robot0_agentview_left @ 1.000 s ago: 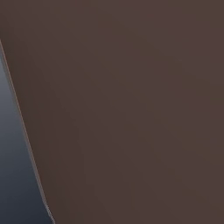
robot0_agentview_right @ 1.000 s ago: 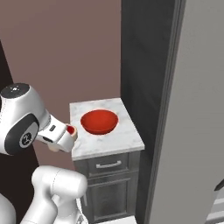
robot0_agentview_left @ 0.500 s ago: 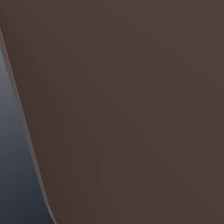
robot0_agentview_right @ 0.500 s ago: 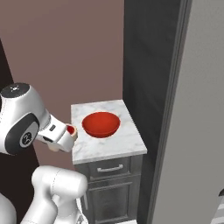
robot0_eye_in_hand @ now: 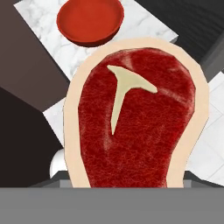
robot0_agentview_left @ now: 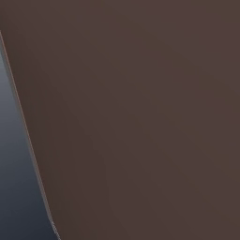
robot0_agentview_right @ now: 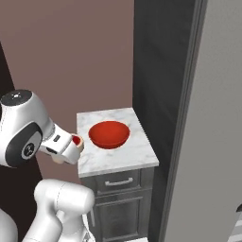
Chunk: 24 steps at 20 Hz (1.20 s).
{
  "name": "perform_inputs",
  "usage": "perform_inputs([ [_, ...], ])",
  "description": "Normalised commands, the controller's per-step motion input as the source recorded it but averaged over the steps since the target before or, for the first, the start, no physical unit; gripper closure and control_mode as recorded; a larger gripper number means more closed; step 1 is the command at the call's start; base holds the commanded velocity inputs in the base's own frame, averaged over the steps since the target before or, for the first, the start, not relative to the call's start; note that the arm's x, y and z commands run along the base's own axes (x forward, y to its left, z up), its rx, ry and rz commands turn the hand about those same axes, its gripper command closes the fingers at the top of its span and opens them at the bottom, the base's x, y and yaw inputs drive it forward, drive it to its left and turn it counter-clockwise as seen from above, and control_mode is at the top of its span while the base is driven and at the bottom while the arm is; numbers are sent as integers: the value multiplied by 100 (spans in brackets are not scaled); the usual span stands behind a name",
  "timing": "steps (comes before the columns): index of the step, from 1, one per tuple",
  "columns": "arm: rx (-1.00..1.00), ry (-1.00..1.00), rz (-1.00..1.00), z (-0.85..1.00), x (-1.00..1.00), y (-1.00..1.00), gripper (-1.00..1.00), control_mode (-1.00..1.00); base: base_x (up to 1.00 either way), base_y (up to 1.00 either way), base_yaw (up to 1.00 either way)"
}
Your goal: Take the fish, corn, and steak from the freezer and place them in the bowl on the counter.
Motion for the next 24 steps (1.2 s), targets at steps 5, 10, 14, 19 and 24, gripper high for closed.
perform_inputs([
  [5,0,0,2,0,16,0,100,-100,3,0,0],
  [10,0,0,14,0,65,-1,100,-100,0,0,0],
  [14,0,1,12,0,43,-25,100,-100,0,0,0],
  [19,0,6,13,-16,78,-2,100,-100,0,0,0],
  [24,0,15,8,-39,82,0,100,-100,0,0,0],
])
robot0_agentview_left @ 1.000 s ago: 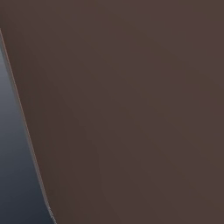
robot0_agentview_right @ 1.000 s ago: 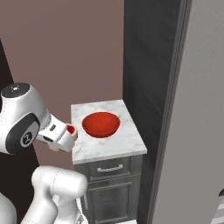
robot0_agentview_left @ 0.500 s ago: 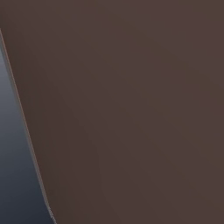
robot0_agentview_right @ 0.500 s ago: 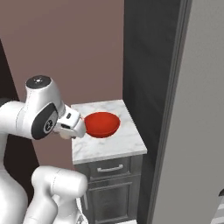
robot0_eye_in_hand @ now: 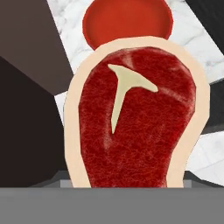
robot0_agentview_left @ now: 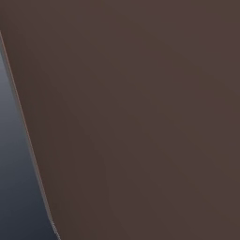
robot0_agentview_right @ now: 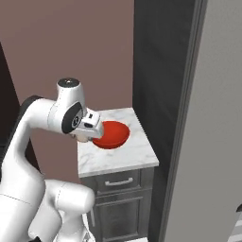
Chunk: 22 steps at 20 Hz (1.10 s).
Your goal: Take the fish, corn, and steak from the freezer and place them in the bowl on the counter.
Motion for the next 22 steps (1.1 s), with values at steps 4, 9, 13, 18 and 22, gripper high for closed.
perform_inputs([
  [4,0,22,8,-30,80,-4,100,-100,0,0,0],
  [9,0,7,10,-19,60,-8,100,-100,0,0,0],
  [13,-4,0,3,-28,19,0,100,-100,0,0,0],
  [18,-2,-5,3,-26,11,0,100,-100,0,0,0],
  [22,-1,-9,2,-36,27,0,100,-100,0,0,0],
])
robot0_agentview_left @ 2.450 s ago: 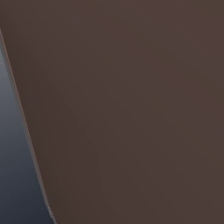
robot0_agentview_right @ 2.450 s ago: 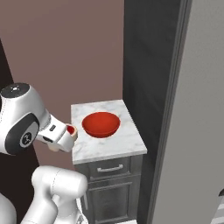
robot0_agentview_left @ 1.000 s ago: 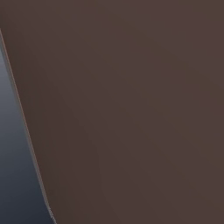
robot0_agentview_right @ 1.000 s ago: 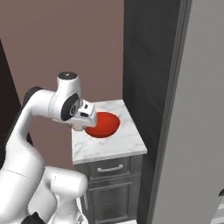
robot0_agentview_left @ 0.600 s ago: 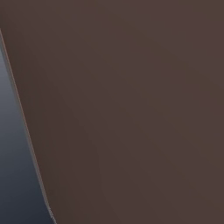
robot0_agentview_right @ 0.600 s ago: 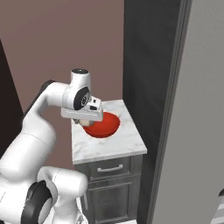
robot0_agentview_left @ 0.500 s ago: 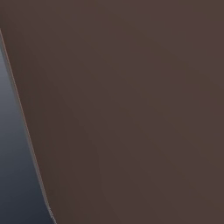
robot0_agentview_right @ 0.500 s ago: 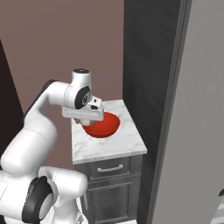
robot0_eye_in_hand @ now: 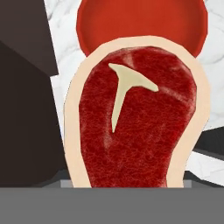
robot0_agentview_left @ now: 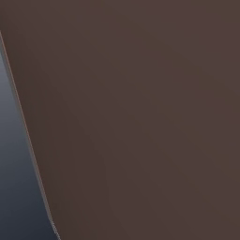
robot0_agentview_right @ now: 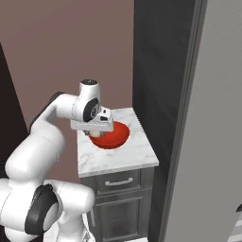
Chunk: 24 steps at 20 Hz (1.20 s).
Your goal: Take the fish, corn, and steak from the freezer and place them in the bowl on the counter.
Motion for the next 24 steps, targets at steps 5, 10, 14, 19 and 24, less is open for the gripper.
perform_inputs([
  [5,0,6,4,-21,48,0,100,-100,0,0,0],
  [10,-3,19,2,-13,61,0,100,-100,0,0,0],
  [14,-3,14,1,-10,42,0,100,-100,0,0,0],
  [19,-1,1,0,-28,27,0,100,-100,0,0,0],
  [24,0,0,0,-41,24,0,100,-100,0,0,0],
])
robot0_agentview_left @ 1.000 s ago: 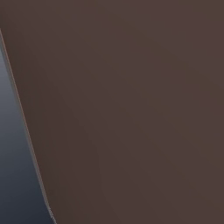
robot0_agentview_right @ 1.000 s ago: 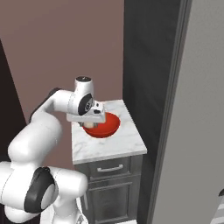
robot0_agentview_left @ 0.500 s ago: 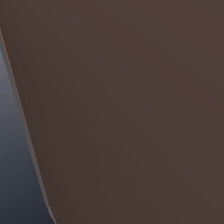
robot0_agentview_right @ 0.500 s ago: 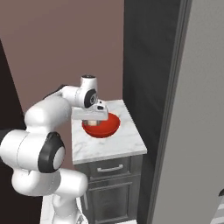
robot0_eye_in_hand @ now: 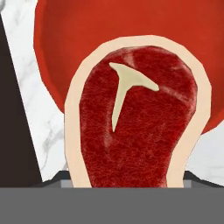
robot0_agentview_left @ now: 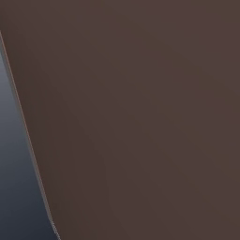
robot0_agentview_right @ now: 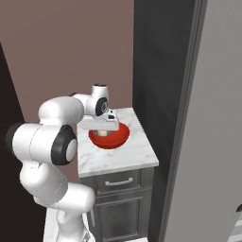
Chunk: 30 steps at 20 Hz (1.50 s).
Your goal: Take the fish, corn, and steak from the freezer and place them in the bowl on the counter.
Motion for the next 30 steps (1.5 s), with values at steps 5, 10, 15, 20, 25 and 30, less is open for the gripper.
perform_inputs([
  [5,0,0,0,-32,30,0,100,-100,0,0,0],
  [10,0,-1,0,-14,29,0,100,-100,0,0,0],
  [15,0,-7,0,-19,11,0,100,-100,0,0,0],
  [20,0,-3,0,-32,0,-3,100,-100,0,0,0],
  [25,0,-1,0,-32,0,-1,100,-100,0,0,0],
  [30,0,0,0,-7,0,0,100,-100,0,0,0],
])
